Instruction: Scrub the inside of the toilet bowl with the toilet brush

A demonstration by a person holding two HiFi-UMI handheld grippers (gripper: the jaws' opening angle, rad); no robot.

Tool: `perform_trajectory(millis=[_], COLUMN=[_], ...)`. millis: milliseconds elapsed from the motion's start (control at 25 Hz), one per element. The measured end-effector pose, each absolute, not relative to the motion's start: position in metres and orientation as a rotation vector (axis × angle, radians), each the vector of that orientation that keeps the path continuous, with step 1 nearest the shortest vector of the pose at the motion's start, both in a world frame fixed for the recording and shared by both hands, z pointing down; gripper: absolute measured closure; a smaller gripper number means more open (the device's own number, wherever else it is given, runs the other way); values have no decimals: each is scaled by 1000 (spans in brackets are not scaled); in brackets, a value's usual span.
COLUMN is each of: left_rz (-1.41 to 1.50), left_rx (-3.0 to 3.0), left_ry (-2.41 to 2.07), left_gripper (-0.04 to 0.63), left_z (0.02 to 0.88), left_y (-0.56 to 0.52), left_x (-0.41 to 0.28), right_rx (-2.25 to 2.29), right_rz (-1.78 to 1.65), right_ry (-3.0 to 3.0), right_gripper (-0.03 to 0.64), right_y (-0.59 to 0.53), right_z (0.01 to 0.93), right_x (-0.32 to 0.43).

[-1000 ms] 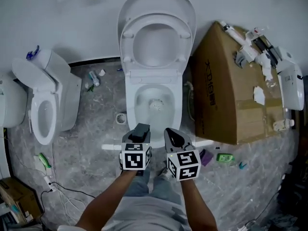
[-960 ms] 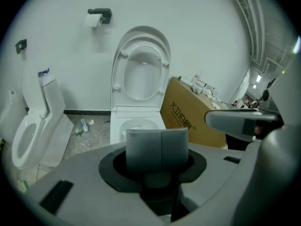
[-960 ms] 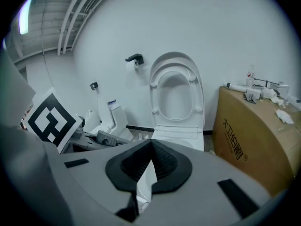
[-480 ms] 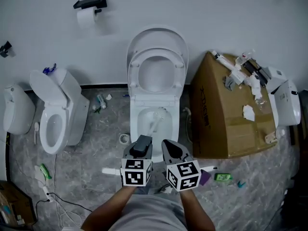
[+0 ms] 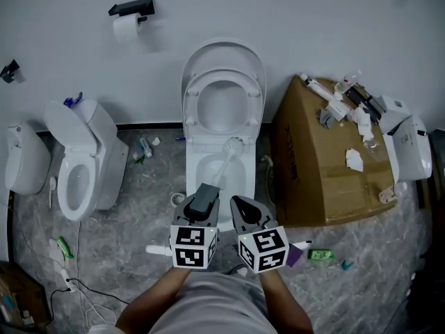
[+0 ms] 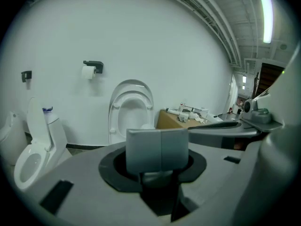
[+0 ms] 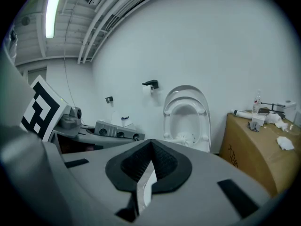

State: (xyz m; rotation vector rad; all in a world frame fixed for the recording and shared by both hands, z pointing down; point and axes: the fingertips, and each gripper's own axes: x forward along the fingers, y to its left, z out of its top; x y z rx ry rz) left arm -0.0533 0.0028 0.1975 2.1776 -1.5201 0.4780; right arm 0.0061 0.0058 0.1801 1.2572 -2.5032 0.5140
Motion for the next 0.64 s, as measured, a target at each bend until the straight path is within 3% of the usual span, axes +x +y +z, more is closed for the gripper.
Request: perform_trajectory(millis=[640], left_rz=[456], left_rx=[2204], left_ry=[-1492], left_gripper=[442], left_z=[190], left_y=[7], left_x=[-59], right_rx=[1267], right_rz=[446], right_ry=[-2496], right_gripper=[618], right_y=[10], right_z=[173], right_x=[-6])
